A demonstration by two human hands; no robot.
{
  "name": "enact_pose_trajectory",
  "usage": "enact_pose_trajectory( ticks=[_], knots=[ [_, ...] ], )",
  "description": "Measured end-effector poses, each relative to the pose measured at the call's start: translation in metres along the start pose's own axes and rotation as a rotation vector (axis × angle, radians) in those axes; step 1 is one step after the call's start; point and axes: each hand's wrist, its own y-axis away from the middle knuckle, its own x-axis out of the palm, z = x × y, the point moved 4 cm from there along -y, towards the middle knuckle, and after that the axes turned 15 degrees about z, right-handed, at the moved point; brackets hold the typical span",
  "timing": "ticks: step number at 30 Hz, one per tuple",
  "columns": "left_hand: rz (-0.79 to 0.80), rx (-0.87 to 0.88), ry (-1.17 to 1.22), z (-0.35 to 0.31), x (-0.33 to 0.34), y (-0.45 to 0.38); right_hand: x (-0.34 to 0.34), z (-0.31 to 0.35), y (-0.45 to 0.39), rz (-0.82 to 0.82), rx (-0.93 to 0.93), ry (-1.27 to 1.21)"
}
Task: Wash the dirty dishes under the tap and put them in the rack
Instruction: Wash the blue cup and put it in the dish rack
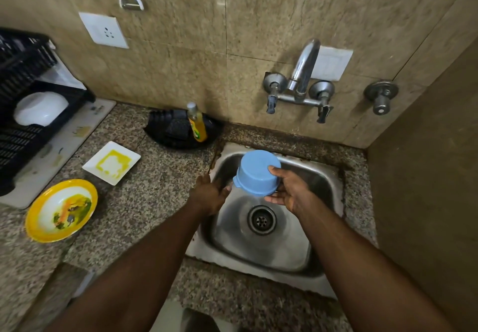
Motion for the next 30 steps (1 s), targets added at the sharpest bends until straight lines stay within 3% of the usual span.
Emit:
enact_pose_trajectory(
  ticks=[4, 18, 23, 30],
  knots=[
    [0.066, -0.021, -0.009, 0.015, 0.015, -0.005, -0.003, -0.002, -0.005, 0.021, -0.051, -0.030],
    [-0.025, 0.087, 0.189, 0.027, -0.007, 0.014, 0.008, -0.020, -0.017, 0.014, -0.033, -0.065],
    [-0.078, 0.115, 0.354, 0.055, -0.028, 0.036, 0.054, -0.017, -0.023, 0.117, -0.043, -0.113],
    [-0.286, 0.031, 0.482, 0.154, -0.105, 0.087, 0.189, -0.014, -0.044, 0.293, -0.029, -0.010]
  ],
)
